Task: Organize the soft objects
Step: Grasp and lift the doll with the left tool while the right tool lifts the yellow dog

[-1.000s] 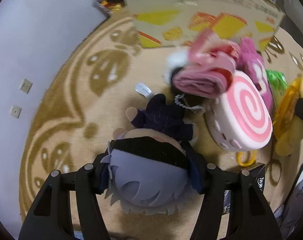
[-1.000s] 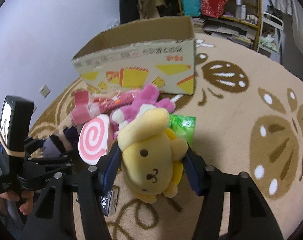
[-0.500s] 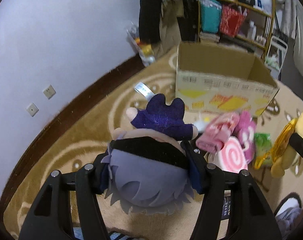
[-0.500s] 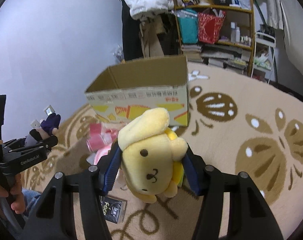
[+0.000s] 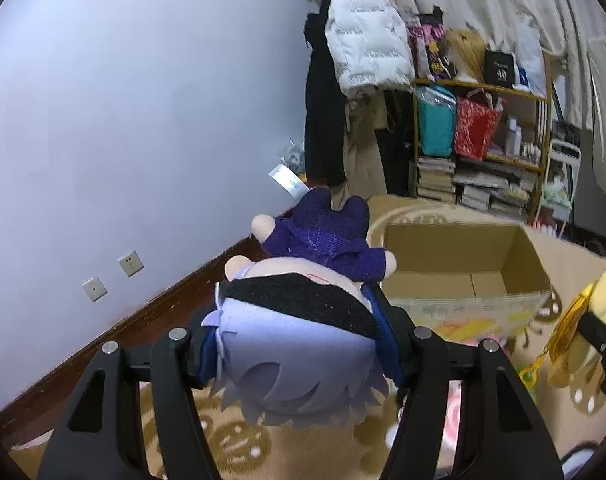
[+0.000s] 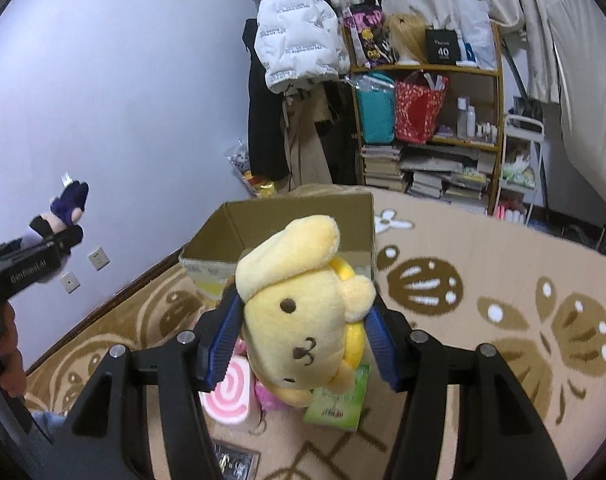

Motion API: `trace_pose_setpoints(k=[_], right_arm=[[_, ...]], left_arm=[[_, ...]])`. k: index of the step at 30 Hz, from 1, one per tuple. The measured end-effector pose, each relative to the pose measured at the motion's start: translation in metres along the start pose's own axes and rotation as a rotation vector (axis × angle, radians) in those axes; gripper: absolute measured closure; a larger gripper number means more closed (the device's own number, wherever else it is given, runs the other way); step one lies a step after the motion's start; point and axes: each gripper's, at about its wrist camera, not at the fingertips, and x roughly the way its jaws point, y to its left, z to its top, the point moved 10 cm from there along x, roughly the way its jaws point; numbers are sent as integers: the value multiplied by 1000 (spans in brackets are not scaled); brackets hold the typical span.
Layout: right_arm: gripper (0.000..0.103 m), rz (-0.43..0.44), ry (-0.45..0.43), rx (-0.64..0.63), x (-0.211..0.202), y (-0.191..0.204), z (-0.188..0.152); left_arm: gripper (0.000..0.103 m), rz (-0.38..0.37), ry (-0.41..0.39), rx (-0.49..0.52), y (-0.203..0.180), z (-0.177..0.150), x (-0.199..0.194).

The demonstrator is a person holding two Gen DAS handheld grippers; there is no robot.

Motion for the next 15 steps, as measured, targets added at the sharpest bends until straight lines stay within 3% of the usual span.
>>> trace_pose_setpoints(k=[10,15], right_arm=[[41,21,-59,-46,35,5,56],[41,12,-86,-90,54,0,82]], left_arm=[[41,-51,-35,-7,-17,45,35],[41,-82,-52,44,-42,54,53]])
